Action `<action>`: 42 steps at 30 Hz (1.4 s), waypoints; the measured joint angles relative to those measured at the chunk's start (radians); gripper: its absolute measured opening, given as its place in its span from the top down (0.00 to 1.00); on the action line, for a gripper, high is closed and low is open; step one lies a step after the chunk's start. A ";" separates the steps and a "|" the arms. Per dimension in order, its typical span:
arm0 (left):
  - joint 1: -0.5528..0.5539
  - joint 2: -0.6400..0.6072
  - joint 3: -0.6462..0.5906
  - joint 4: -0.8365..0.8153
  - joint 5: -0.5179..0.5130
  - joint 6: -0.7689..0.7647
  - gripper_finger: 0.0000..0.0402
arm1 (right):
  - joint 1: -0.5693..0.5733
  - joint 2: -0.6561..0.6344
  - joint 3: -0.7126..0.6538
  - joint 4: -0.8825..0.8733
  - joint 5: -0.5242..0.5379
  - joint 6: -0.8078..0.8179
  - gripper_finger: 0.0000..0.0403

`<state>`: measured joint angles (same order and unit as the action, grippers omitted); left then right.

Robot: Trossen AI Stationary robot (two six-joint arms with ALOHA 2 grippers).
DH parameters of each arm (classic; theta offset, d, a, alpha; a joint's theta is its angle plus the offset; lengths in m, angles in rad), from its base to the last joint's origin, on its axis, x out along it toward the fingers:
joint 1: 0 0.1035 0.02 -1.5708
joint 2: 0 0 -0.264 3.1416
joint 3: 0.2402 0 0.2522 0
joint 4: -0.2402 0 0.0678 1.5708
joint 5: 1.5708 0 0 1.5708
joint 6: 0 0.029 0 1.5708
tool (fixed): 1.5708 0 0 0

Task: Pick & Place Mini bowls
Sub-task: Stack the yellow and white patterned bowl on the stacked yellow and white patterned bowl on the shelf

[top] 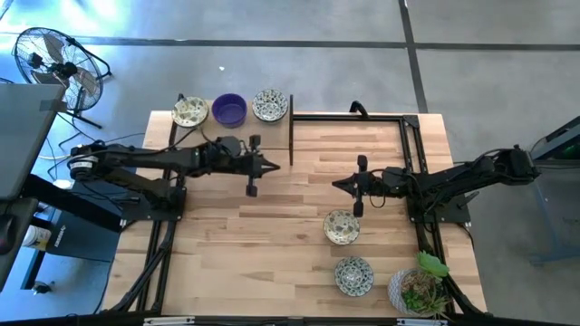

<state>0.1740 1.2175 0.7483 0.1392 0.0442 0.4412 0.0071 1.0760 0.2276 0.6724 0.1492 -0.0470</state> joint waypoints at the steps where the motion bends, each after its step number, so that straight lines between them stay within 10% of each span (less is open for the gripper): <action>1: 0.000 0.000 -0.016 0.020 0.004 -0.001 0.99 | 0.000 0.000 0.000 0.002 0.001 0.005 1.00; 16: 0.000 -0.130 -0.249 0.239 0.025 -0.001 0.99 | 0.129 -0.094 0.001 -0.107 0.198 0.066 0.99; 24: 0.000 -0.163 -0.329 0.325 0.043 0.006 0.99 | 0.218 -0.115 0.173 -0.538 0.319 0.144 0.99; 42: 0.000 -0.161 -0.517 0.593 0.051 -0.009 0.99 | 0.428 0.119 0.584 -1.325 0.142 0.365 0.64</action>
<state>0.1741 1.0565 0.2317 0.7320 0.0954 0.4324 0.4354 1.1950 0.8119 -0.6530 0.2913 0.3176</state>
